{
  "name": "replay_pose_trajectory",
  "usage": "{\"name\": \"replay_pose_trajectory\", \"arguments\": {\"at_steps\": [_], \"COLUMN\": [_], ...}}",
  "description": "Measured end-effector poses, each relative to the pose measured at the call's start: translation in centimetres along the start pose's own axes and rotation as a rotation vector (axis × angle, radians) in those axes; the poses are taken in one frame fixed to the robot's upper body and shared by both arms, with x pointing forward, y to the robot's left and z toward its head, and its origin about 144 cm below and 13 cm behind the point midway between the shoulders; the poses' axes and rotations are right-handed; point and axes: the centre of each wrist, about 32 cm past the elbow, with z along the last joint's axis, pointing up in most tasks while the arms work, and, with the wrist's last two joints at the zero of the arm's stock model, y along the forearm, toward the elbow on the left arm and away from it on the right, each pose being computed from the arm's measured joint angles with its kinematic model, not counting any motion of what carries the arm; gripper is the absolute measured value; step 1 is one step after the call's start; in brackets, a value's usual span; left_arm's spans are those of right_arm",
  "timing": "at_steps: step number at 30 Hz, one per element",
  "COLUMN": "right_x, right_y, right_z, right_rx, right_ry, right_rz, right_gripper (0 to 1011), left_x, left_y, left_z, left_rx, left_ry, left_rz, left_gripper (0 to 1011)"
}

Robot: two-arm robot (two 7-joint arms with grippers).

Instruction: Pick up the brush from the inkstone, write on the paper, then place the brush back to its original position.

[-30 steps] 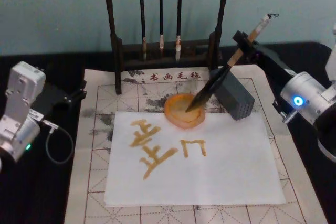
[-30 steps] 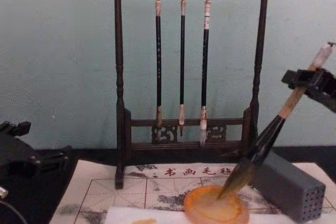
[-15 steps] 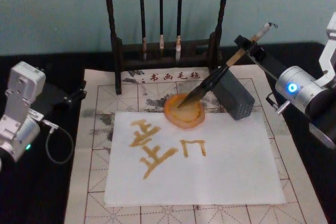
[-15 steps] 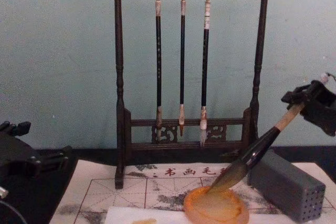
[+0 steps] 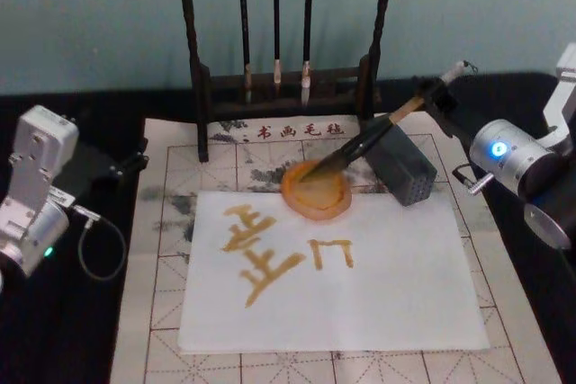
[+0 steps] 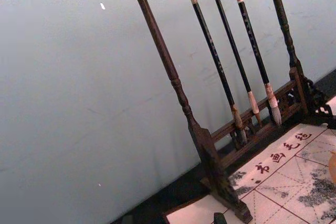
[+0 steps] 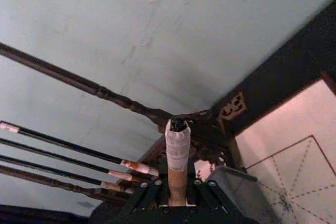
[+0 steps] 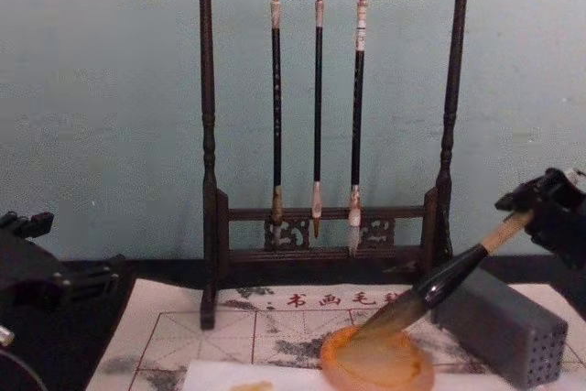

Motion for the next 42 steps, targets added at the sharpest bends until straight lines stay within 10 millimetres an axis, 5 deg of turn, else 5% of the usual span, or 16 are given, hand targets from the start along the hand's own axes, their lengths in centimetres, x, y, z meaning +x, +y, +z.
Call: {"name": "replay_pose_trajectory", "arguments": {"at_steps": [42], "right_x": [0.7], "right_y": [0.7], "right_z": [-1.2], "right_rx": [-0.006], "right_ry": [0.080], "right_rz": [-0.094], "right_gripper": [195], "left_x": [0.0], "left_y": [0.0], "left_z": [0.0], "left_rx": [0.000], "left_ry": [0.000], "left_rz": [0.000], "left_gripper": [1001]}}
